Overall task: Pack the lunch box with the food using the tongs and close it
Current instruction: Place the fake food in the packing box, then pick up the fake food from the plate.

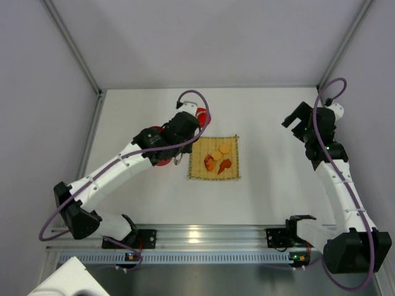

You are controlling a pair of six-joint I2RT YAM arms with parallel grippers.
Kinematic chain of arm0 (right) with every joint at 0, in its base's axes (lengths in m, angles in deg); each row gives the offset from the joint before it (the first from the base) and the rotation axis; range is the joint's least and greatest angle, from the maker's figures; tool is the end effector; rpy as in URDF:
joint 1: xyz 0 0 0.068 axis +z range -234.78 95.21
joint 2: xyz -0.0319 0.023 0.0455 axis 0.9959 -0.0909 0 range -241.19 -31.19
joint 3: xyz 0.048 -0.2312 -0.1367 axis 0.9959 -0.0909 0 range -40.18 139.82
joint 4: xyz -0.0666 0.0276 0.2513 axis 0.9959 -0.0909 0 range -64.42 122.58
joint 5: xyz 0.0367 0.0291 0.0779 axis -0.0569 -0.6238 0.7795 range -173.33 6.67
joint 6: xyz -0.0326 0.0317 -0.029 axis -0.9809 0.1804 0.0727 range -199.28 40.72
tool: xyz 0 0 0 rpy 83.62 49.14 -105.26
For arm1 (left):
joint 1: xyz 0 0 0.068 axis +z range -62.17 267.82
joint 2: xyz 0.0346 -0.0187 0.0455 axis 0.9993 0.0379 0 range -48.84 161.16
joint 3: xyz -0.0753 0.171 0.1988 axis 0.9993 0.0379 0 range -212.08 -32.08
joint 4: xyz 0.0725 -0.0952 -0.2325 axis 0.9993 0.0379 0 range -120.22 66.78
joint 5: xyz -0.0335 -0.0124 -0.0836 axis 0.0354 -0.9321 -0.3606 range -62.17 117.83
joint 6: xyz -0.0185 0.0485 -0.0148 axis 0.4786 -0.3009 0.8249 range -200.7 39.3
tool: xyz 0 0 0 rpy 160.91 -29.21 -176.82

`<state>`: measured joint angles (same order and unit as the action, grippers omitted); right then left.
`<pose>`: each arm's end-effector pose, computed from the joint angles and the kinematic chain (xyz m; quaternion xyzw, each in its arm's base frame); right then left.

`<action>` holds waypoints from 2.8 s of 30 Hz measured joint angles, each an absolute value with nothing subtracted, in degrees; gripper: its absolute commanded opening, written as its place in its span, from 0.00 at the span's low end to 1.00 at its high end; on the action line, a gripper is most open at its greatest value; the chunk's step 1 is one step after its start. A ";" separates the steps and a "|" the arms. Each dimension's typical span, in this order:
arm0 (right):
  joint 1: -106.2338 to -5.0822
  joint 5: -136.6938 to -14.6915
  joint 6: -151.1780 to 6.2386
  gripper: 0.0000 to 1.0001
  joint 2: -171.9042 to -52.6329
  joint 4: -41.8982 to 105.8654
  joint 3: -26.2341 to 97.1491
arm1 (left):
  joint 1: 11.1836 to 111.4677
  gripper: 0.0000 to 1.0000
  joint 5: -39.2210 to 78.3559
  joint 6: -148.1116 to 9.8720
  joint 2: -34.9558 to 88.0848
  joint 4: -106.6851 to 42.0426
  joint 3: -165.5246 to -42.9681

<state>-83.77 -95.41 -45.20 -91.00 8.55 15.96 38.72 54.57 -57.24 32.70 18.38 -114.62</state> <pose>0.2320 -0.0034 0.3353 0.2944 0.8004 0.0692 0.5176 0.2062 -0.2136 0.3607 0.1198 0.9030 -0.0344 0.4112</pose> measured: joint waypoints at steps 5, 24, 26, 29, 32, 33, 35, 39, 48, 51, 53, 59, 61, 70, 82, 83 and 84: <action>-83.77 -94.51 -45.15 0.99 -91.44 8.68 15.96 | 38.75 0.32 57.74 -56.56 28.02 22.40 -115.01; -83.77 -91.56 -44.30 0.99 -94.02 9.07 15.96 | 38.81 0.34 65.00 -49.48 17.33 34.23 -113.55; -83.77 -91.08 -44.13 0.99 -94.17 9.18 15.96 | 38.94 0.34 65.26 -49.02 17.05 34.82 -112.63; -83.77 -90.64 -44.11 0.99 -94.54 9.38 15.96 | 39.47 0.35 65.28 -48.60 16.89 34.99 -110.99; -83.77 -90.45 -44.11 0.99 -94.74 9.38 15.96 | 40.54 0.35 65.21 -48.36 16.87 34.99 -109.70; -83.77 -90.36 -44.11 0.99 -94.74 9.40 15.96 | 40.89 0.36 65.19 -48.34 16.87 34.99 -109.42; -83.77 -90.27 -44.11 0.99 -94.74 9.40 15.96 | 41.48 0.39 65.17 -48.32 16.85 34.99 -108.85; -83.77 -90.05 -44.11 0.99 -94.76 9.44 15.96 | 42.57 0.43 64.89 -48.27 16.50 34.95 -107.91; -83.77 -89.66 -44.11 0.99 -95.48 9.49 15.94 | 43.16 0.51 64.47 -49.13 16.41 34.47 -107.60; -83.77 -89.64 -44.11 0.99 -95.48 9.60 15.94 | 43.16 0.50 63.95 -49.52 16.41 34.32 -107.60; -83.77 -89.64 -44.13 0.99 -95.48 9.77 15.94 | 43.18 0.49 62.99 -50.35 16.41 33.77 -107.76; -83.77 -89.70 -44.15 0.99 -95.48 9.86 15.94 | 43.16 0.48 59.38 -54.13 17.94 31.17 -112.06; -83.77 -89.73 -44.17 0.99 -95.48 9.86 15.94 | 43.16 0.48 57.98 -55.40 19.19 29.42 -113.72; -83.77 -89.75 -44.32 0.99 -95.41 9.84 15.94 | 40.43 0.52 48.76 -58.15 25.07 23.19 -114.25; -83.77 -89.95 -44.63 0.99 -95.41 9.86 15.94 | 36.95 0.55 38.86 -56.30 29.26 19.02 -106.77; -83.77 -89.95 -44.63 0.99 -95.41 9.99 15.77 | 36.65 0.56 38.27 -56.10 29.48 18.99 -106.16; -83.77 -89.97 -44.63 0.99 -95.39 9.92 15.68 | 36.47 0.57 37.74 -55.92 29.68 18.84 -105.64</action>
<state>-83.77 -89.97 -44.63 -95.39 9.92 15.68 36.47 37.74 -55.92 29.68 18.84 -105.64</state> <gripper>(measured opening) 0.992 0.555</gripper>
